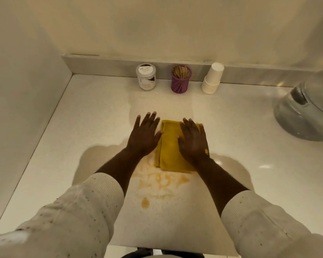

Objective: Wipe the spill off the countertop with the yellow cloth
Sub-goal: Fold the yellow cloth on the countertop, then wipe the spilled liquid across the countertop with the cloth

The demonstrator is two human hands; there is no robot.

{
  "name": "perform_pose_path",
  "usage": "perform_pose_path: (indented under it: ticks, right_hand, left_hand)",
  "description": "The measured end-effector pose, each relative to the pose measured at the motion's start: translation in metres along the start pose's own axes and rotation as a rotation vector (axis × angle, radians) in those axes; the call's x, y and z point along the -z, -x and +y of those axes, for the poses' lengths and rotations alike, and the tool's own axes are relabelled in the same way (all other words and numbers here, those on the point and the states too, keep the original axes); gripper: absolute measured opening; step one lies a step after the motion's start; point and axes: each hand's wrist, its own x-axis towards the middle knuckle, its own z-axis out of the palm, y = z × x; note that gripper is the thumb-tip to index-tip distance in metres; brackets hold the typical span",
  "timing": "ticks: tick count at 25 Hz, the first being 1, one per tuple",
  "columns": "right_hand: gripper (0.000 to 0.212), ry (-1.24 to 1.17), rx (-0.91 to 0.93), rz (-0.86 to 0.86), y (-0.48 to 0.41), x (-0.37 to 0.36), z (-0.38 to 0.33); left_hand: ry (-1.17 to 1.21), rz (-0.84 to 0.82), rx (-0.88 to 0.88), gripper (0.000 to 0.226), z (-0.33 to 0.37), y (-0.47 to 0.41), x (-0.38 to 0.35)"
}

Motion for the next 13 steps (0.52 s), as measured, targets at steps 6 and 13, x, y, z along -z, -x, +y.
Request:
perform_pose_path:
  ticks: [6, 13]
  right_hand:
    - [0.090, 0.154, -0.190, -0.323, 0.000, -0.032, -0.011]
    - [0.096, 0.227, -0.231, -0.333, -0.013, -0.049, -0.019]
  left_hand:
    - [-0.087, -0.001, 0.090, 0.077, -0.076, 0.050, -0.004]
    - [-0.046, -0.108, 0.268, 0.083, -0.151, 0.085, -0.010]
